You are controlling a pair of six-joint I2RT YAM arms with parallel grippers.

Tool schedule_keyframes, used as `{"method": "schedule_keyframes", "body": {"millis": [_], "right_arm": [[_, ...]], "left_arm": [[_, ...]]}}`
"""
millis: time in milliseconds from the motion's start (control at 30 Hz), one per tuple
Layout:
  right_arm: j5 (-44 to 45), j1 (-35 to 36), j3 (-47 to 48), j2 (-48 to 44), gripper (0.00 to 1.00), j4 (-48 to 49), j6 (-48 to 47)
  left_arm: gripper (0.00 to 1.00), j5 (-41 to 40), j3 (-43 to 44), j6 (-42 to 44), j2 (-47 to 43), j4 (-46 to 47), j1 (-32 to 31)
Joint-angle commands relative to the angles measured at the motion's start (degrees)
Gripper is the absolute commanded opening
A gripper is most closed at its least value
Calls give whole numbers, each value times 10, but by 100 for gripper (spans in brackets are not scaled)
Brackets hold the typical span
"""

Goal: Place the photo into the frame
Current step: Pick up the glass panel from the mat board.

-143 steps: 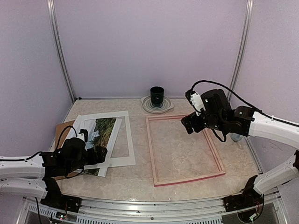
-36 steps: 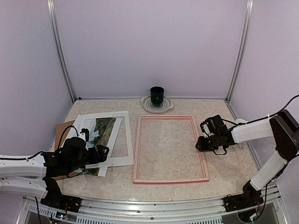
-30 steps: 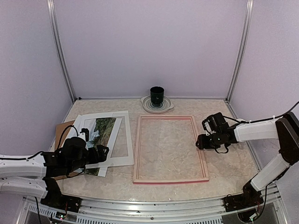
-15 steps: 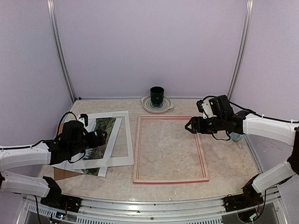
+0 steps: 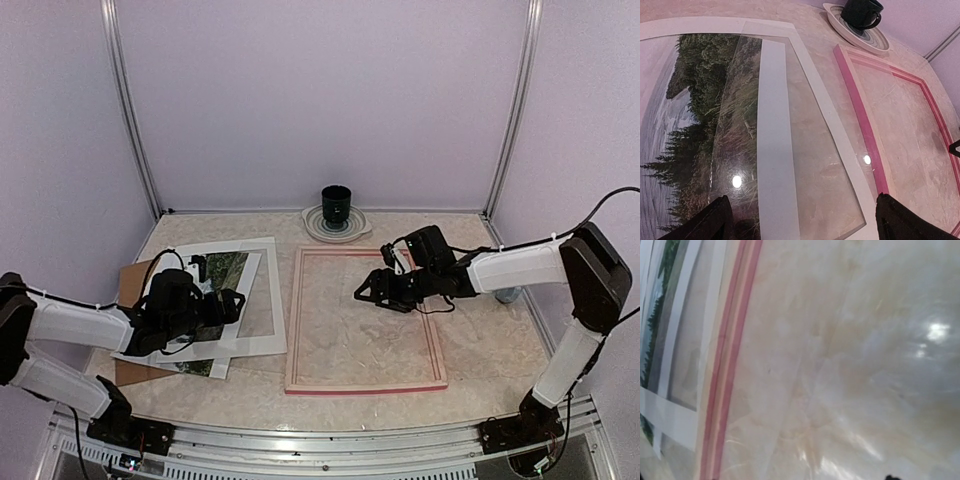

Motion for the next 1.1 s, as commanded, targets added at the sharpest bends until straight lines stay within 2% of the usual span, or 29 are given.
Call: {"method": "schedule_keyframes", "body": {"millis": [0,533,667,1067], "right_arm": [[-29,15,30,43,72,69,55],[-56,38,60,160,71,174,157],[-58,45,77,180,70,180,170],[-91,47,68,223,67,282,224]], "left_arm": [[99,25,-12,21,10,63,6],[99,93,-59,30,79,173,23],[99,126,-55,21,99,182,28],[99,137,-57,19,105,188,34]]}}
